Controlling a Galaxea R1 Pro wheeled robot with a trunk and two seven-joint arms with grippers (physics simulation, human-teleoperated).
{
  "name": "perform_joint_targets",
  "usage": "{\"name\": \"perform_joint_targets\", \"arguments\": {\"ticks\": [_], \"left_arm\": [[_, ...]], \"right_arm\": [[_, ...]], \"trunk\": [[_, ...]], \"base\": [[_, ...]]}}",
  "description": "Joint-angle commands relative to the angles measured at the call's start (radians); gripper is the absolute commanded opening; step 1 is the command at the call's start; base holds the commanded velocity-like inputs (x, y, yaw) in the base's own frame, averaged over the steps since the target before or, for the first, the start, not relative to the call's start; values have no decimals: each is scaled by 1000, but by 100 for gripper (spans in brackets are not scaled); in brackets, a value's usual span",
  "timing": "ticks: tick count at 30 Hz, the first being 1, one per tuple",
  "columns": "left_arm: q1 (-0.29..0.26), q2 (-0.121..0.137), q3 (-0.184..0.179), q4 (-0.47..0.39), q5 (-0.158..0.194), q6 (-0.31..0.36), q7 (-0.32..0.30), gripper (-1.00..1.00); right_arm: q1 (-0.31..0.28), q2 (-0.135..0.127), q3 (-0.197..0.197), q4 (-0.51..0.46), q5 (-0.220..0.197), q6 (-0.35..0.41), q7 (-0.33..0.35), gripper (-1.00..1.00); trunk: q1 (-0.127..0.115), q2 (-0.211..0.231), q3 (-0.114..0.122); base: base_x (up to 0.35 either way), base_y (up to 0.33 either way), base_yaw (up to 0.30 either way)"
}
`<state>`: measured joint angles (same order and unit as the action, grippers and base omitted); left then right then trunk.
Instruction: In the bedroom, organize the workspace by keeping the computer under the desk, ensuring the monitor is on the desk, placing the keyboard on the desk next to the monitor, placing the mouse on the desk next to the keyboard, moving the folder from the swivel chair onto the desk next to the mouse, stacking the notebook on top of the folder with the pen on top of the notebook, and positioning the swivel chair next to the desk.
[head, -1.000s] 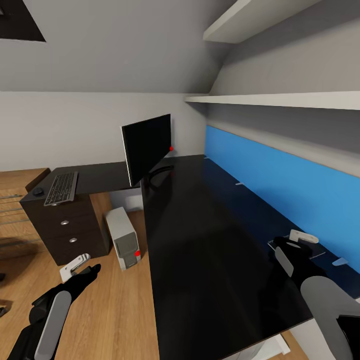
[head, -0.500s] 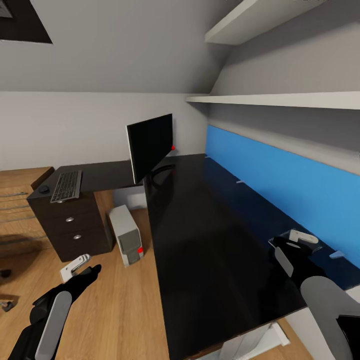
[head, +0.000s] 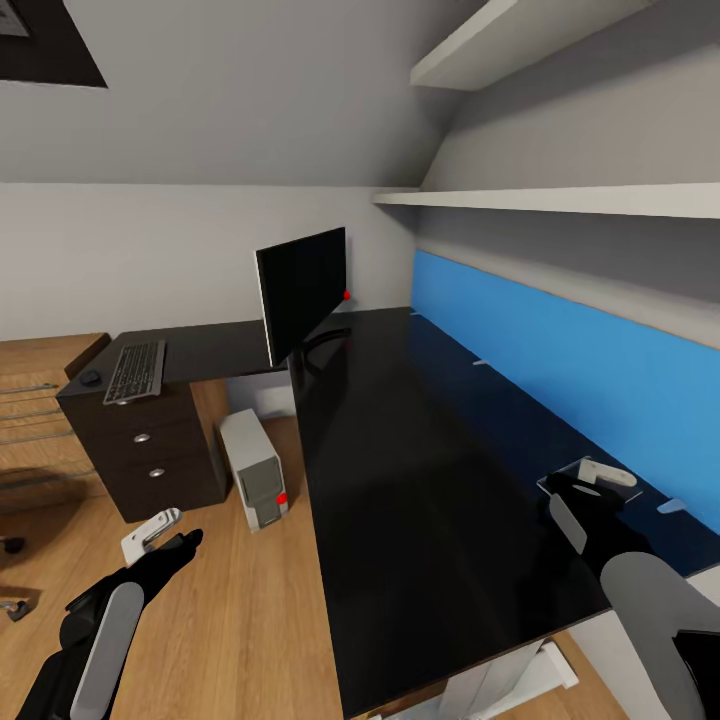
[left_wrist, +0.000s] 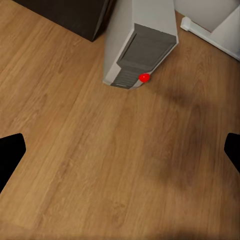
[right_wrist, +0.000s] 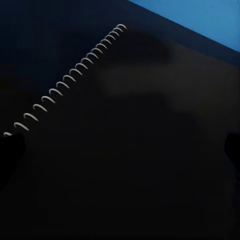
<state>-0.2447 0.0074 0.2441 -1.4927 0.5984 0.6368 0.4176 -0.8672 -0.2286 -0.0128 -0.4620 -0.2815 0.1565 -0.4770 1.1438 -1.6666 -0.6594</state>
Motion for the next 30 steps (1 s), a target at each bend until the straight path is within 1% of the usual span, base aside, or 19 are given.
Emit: {"name": "perform_joint_targets", "arguments": {"ticks": [1, 9, 15, 20, 30], "left_arm": [[-1, 0, 0, -1, 11, 3, 9, 100], [-1, 0, -2, -2, 12, 3, 8, 100], [-1, -6, -3, -5, 11, 2, 9, 100], [-1, -17, -3, -6, 11, 1, 9, 100], [-1, -20, -2, -6, 11, 1, 9, 100]], "right_arm": [[0, 0, 0, 22, -18, 6, -2, 100], [0, -1, 0, 22, -16, 9, 29, 100], [0, -1, 0, 22, -15, 8, 34, 100], [0, -1, 0, 22, -15, 8, 35, 100], [0, 0, 0, 32, -15, 5, 36, 100]], "trunk": [[0, 0, -1], [0, 0, -1], [23, -42, -20], [23, -42, -20], [23, -42, -20]], "base": [[0, 0, 0], [0, 0, 0], [0, 0, 0], [0, 0, 0], [0, 0, 0]]}}
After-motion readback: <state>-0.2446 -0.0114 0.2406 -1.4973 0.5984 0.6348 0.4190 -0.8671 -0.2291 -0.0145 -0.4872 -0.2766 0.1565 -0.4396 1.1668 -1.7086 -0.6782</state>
